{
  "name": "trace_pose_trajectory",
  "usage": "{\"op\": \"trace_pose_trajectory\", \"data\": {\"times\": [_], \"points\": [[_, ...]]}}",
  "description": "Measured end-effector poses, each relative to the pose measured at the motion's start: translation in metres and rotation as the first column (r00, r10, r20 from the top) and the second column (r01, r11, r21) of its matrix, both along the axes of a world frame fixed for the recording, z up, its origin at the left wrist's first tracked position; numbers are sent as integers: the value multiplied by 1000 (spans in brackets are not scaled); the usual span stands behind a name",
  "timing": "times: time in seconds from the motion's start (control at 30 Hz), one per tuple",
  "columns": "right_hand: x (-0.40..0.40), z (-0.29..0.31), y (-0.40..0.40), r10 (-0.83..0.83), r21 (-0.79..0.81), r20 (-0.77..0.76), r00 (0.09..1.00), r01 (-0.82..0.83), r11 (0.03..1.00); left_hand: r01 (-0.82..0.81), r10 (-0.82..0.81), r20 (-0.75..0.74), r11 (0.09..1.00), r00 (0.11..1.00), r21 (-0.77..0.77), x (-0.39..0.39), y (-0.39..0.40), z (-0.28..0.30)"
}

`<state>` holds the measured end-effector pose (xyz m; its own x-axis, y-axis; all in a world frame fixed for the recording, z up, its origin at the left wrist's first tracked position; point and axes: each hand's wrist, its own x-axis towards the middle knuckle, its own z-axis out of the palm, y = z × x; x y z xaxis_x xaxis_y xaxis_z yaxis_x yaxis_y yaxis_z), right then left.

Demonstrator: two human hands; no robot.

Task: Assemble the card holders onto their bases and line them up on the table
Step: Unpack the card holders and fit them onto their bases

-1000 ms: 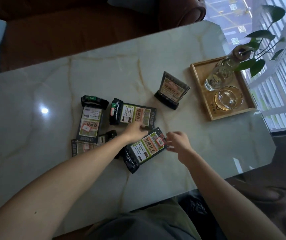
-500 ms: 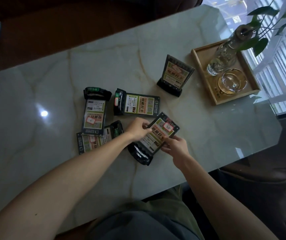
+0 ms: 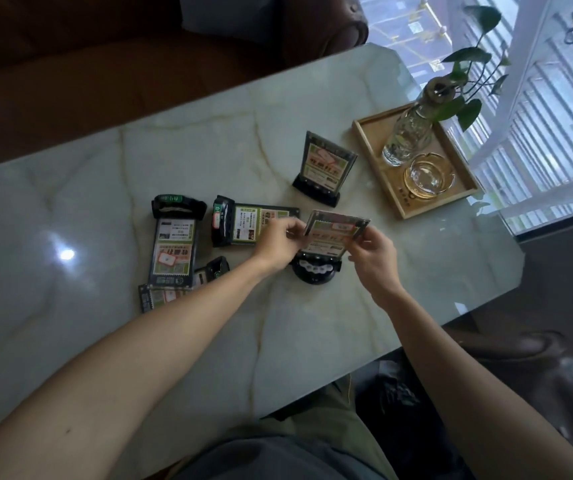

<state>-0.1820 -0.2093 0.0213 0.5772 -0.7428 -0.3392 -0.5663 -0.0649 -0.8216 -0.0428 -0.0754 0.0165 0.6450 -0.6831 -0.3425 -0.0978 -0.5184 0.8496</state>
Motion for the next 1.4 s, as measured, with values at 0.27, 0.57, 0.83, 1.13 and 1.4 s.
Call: {"op": "trace_pose_trajectory", "data": {"times": [0.27,0.57,0.83,1.13,1.4], "points": [[-12,-4,6,39,-141,12,999,-37,989,-36,29,-81,996,996,-83,-8,10,-8],[-17,-15,27,-72,-32,-83,994,70,997,-49,40,-154,997,987,-53,-9,30,-5],[5,-22,85,137,315,-234,963,-59,947,-237,237,8,971,971,21,30,92,5],[73,-45,118,-44,653,-211,977,174,738,-49,35,117,991,993,122,102,83,8],[112,-64,115,-412,840,-201,889,373,394,168,-197,85,949,977,268,134,19,-23]]}}
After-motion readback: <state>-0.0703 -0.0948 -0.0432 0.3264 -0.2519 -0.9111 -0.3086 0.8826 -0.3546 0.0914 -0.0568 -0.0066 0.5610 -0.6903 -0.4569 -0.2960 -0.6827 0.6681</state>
